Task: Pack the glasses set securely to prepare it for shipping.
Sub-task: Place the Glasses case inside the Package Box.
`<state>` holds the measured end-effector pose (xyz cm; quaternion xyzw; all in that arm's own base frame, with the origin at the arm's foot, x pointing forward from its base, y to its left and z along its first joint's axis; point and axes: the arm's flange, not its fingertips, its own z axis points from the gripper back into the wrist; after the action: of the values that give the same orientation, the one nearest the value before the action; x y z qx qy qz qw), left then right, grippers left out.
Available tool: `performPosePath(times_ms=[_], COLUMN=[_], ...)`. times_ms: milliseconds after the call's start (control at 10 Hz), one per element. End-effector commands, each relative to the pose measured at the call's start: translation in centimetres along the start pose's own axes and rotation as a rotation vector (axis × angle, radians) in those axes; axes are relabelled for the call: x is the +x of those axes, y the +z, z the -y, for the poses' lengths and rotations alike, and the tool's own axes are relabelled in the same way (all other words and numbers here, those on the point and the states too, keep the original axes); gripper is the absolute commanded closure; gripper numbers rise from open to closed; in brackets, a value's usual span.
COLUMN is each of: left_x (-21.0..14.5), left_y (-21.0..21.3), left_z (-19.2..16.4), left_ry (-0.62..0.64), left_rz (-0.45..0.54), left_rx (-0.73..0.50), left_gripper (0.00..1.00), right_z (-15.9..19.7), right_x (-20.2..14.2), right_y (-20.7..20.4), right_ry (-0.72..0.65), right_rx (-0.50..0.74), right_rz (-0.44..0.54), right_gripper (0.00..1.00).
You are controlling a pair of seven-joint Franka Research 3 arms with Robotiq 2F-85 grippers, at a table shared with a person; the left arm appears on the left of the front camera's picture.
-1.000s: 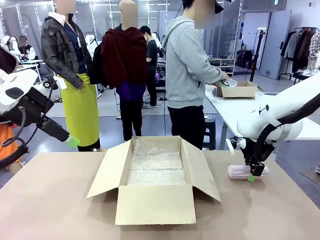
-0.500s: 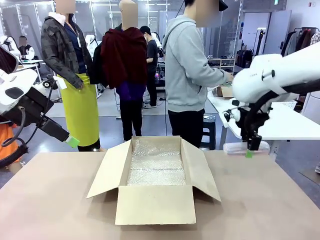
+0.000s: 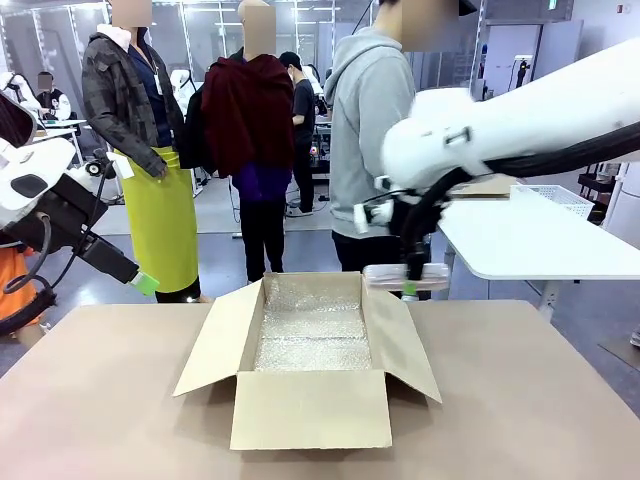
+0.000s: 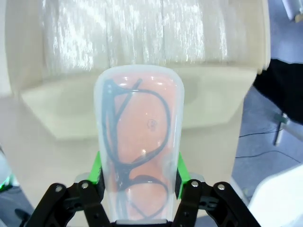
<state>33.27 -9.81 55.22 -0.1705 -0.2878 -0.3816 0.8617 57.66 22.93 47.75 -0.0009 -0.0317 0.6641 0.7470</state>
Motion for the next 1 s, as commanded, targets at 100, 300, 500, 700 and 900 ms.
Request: performPosePath(times_ms=[100,300,500,700,900], left_x=[0.0,0.0,0.0,0.0,0.0], left_y=[0.2,0.2,0.2,0.2,0.2], left_z=[-0.1,-0.1,-0.1,-0.1,-0.1], left_ry=[-0.005,-0.005,-0.005,-0.005,-0.005], left_rz=[0.009,0.009,0.009,0.009,0.009], left_rx=[-0.011,-0.011,-0.011,-0.011,-0.011], left_gripper=[0.00,0.00,0.00,0.00,0.00], right_z=[2.5,3.1,4.5,5.7,6.4], right_x=[9.1,13.5,16.1,17.0,16.9], right_y=[-2.0,-4.2,-8.2,-11.8,-14.3], right_ry=[-0.003,-0.009,-0.012,0.001,-0.011], right_rx=[-0.034,-0.024,-0.015,-0.014,0.012], right_rz=[-0.050,-0.038,-0.035,-0.027,-0.048], right_gripper=[0.70,0.70,0.70,0.70,0.70])
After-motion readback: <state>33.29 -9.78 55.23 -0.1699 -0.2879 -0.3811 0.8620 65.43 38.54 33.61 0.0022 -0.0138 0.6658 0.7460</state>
